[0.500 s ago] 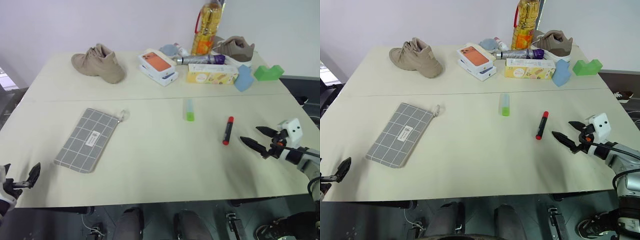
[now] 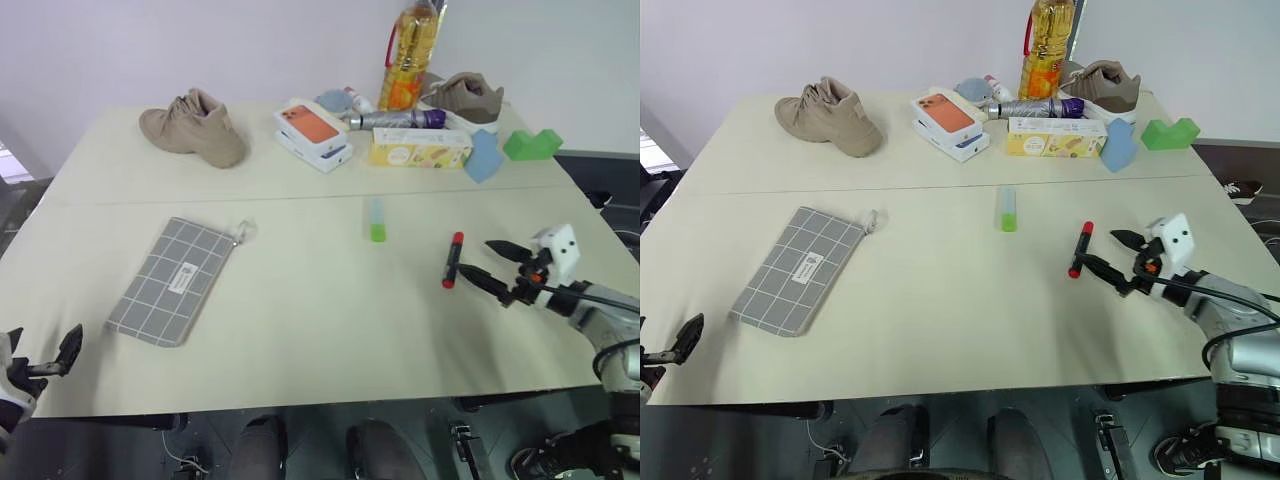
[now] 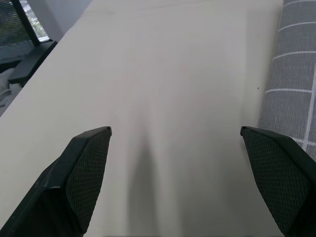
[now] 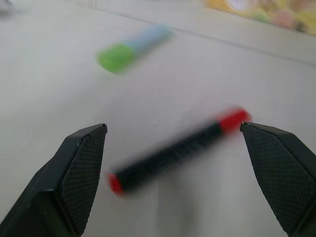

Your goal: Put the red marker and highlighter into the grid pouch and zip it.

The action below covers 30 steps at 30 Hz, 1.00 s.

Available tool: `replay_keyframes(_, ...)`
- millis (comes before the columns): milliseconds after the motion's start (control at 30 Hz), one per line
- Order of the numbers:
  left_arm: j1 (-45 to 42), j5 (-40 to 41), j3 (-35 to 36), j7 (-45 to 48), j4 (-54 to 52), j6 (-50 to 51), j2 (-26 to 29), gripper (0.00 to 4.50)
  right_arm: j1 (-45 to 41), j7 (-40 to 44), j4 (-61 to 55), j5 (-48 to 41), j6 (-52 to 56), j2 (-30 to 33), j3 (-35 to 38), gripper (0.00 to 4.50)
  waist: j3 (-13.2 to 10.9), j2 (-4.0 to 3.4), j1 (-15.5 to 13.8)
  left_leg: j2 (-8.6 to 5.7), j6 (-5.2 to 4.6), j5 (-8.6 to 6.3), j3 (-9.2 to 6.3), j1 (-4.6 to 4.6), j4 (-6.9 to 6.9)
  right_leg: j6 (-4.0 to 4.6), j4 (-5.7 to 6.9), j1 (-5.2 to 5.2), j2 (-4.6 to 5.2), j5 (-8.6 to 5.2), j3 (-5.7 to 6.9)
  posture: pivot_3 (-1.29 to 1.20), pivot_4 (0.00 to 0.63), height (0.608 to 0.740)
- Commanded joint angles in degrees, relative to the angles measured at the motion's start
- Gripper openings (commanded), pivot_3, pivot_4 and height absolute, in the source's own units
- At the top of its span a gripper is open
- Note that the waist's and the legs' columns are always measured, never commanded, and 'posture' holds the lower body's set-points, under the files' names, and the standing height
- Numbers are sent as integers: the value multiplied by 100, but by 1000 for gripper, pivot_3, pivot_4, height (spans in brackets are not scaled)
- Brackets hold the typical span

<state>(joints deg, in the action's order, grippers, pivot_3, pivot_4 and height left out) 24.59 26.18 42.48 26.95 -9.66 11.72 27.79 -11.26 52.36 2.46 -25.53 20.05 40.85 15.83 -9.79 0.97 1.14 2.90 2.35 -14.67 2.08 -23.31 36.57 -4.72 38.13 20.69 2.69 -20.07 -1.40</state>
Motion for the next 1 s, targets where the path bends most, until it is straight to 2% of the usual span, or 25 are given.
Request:
replay_keyframes(33,54,-48,35,-25,-277,-229,-65,4479,-252,-75,-661,-199,164,-196,-266,4500,1,1,0,0,0,0,0,0,2,0,0,0,0,0,0,0,150,740)
replay_keyframes(133,28,-102,-31,5,-265,-267,-71,4500,-574,-323,-1267,-611,679,-662,-590,3594,1,2,-2,0,0,0,-1,-1,4,-1,1,-1,0,0,1,0,150,740)
replay_keyframes(233,21,-131,-72,44,-286,-287,-34,4500,-815,-637,-1722,-735,1069,-1060,-982,2096,1,2,1,2,0,0,-4,-2,6,-1,6,0,0,0,2,0,150,740)
replay_keyframes(367,139,-449,-212,246,-294,-541,120,4500,-1185,-1065,-1916,-210,1358,-1563,-2076,59,11,19,5,2,0,0,-4,-3,7,0,5,3,2,0,2,0,150,740)
replay_keyframes(533,332,-1026,-476,503,-156,-1136,338,4500,-1729,-1625,-1421,578,1176,-2678,-3303,59,13,21,64,3,1,0,-4,-8,6,3,11,16,4,0,1,0,150,740)
replay_keyframes(700,595,-1524,-726,756,-140,-1673,545,4500,-2526,-1962,-164,1317,819,-3966,-4227,59,19,31,169,0,3,0,-4,-11,4,4,12,23,11,0,1,0,150,740)
replay_keyframes(867,688,-1595,-709,824,-81,-1856,595,4500,-3060,-2244,1117,2014,521,-4765,-4684,59,27,44,231,-1,19,10,-3,-12,-33,6,12,56,15,1,3,0,150,740)
replay_keyframes(1000,799,-1669,-679,851,-49,-1993,631,4500,-3292,-2276,1849,2169,486,-5290,-4766,59,28,46,285,-4,23,10,-3,-13,-43,6,8,63,20,0,3,0,150,740)
